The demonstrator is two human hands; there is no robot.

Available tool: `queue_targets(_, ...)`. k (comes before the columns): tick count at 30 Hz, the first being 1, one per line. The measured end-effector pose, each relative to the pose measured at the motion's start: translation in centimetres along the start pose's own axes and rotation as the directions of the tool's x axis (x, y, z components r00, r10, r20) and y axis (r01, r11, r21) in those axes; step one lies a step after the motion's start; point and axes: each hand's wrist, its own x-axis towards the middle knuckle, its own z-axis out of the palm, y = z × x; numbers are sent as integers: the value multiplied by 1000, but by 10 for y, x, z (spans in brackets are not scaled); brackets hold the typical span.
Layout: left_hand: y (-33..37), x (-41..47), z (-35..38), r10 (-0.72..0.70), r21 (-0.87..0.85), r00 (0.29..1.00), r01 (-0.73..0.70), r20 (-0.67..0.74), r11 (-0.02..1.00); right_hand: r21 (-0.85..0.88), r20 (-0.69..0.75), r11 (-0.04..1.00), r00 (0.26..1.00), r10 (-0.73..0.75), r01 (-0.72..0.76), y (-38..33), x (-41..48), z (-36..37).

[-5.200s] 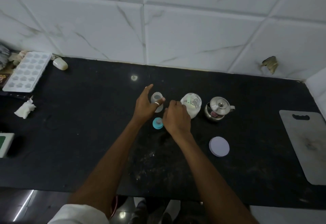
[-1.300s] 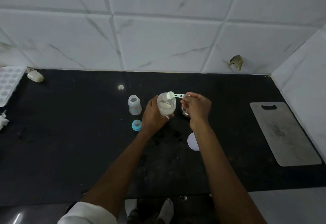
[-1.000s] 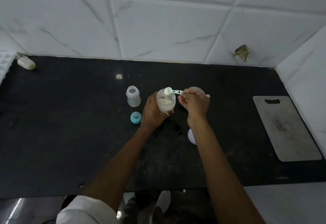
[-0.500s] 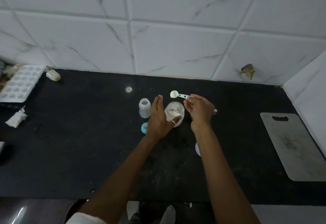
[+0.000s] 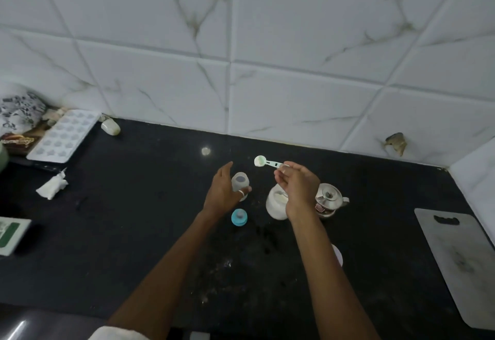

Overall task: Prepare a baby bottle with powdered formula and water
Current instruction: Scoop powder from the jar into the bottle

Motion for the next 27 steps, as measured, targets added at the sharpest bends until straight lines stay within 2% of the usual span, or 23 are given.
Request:
queue_targets(5, -18, 1, 21, -47, -74, 998, 50, 42, 996, -46, -69, 998, 997, 40, -43, 14, 7, -4)
queue_targets(17, -7, 10, 16, 19, -153, 992, -38, -124, 988, -1, -78, 999, 996, 40, -40, 15, 8, -8)
queue_targets(22, 37, 17, -14, 79, -163, 977, -112, -199, 980, 47, 2, 997, 999, -54, 54, -19, -3, 5)
queue_targets(27, 95, 26, -46, 192, -47, 948, -210, -252, 977, 67, 54, 985, 985, -165, 162, -75, -20, 18)
